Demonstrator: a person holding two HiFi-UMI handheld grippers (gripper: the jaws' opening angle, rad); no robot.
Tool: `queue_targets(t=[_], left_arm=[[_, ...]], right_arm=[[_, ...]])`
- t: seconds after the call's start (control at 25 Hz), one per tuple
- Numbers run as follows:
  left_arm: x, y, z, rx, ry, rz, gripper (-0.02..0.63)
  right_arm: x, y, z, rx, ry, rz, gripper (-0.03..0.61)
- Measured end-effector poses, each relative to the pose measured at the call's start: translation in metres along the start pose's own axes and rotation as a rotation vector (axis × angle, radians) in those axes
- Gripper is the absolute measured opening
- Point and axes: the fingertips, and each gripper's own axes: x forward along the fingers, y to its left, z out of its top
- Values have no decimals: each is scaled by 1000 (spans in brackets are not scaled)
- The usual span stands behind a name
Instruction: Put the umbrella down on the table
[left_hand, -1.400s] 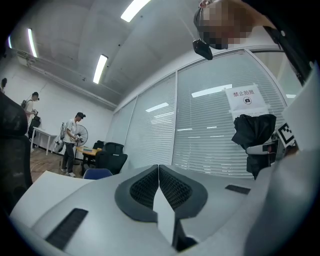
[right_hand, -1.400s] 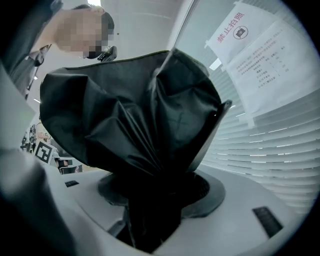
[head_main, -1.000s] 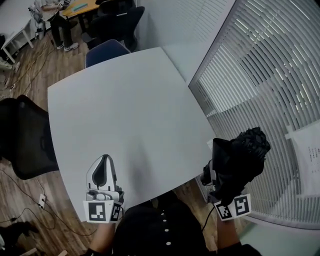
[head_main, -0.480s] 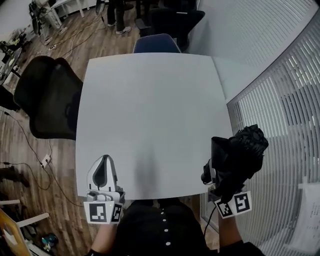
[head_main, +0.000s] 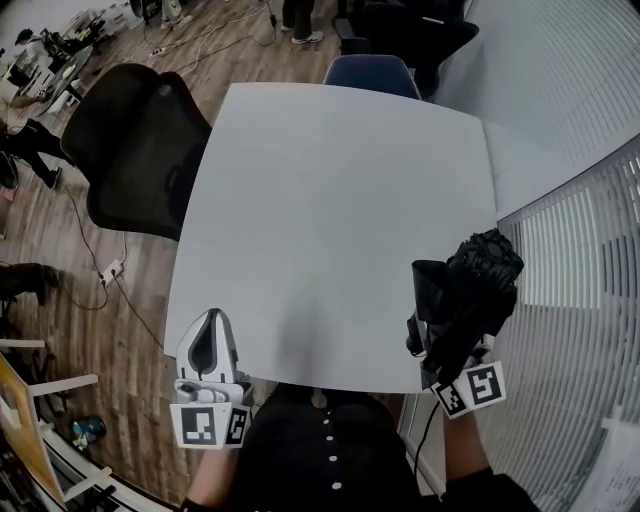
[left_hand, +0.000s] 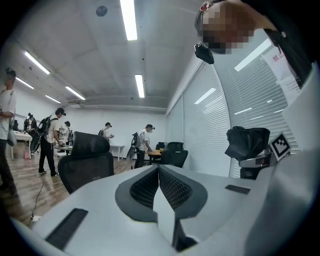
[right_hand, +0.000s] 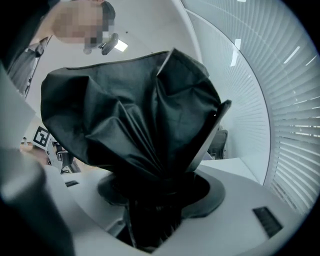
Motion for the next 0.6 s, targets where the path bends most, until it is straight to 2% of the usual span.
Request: queue_targets(t=[0.24,0.44,0.6], left_arm=[[-6,3,-11,-10,29,30,17],[-9,9,-28,-19,72,41,17],[-14,6,-39,-31,112,54,17]], right_arm=[[32,3,-35,-54,111,98,261],[53,0,-89,-68,243,148,261],[66,2,-118,-94,341,198,261]])
